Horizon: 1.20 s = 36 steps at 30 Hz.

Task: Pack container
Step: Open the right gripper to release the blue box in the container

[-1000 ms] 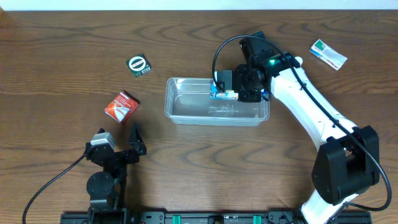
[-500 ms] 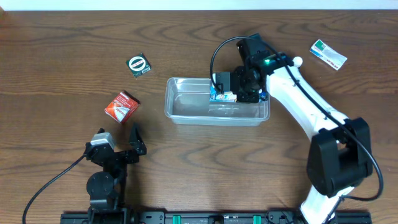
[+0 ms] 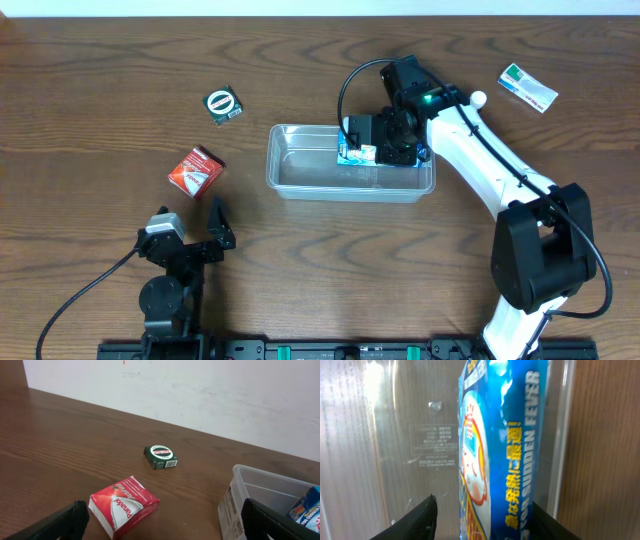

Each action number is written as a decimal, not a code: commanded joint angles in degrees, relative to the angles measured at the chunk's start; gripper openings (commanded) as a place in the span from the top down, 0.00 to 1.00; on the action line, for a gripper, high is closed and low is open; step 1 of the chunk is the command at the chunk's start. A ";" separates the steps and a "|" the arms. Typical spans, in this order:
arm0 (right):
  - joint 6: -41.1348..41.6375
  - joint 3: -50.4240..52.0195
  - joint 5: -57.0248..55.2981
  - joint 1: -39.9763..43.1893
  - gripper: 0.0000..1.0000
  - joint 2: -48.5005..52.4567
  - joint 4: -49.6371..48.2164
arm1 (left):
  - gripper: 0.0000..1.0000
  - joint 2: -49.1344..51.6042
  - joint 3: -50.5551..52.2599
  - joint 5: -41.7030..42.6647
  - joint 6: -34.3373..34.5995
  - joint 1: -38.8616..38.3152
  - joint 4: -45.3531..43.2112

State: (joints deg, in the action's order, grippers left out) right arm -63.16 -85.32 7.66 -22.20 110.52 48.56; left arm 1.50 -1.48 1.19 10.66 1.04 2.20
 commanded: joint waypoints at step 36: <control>14.36 -2.27 -0.76 -2.73 0.22 -23.41 6.84 | 0.02 -0.02 1.25 -0.57 -0.31 0.28 1.81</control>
State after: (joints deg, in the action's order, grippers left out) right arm -53.78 -86.67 7.40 -26.39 88.71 55.90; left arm 1.50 -1.48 1.19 10.66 1.04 2.17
